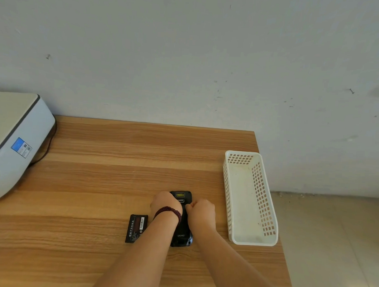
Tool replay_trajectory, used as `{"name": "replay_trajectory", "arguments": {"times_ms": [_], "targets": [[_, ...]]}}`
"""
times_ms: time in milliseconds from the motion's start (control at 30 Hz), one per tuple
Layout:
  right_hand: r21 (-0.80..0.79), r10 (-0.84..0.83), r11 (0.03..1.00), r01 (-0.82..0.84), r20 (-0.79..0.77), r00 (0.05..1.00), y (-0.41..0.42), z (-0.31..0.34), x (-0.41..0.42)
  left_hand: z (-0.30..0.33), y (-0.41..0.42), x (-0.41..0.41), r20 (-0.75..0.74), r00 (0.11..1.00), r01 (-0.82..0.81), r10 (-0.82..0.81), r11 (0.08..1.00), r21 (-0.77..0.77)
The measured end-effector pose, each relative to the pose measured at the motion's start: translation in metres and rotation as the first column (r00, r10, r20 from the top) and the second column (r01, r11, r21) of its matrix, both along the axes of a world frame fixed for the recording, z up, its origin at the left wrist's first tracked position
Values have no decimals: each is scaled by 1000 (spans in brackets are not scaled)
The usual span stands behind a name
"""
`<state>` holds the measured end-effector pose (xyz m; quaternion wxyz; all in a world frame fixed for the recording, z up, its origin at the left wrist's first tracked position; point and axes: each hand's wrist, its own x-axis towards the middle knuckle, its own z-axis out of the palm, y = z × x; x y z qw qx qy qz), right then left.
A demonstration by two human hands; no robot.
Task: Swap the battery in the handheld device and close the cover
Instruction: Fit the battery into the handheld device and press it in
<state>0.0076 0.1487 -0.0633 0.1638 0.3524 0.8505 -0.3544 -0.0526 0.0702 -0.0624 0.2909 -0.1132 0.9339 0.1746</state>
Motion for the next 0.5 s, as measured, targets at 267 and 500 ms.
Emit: {"name": "replay_trajectory", "arguments": {"times_ms": [267,500], "targets": [[25,-15,1000,16,-25,1000,0,-1,1,-2,-5,-1,-9,998,65,-65,998,18],[56,9,998,-7,-31,999,-2,0,1,-1,-8,-1,-6,993,120,-120,992,26]]}}
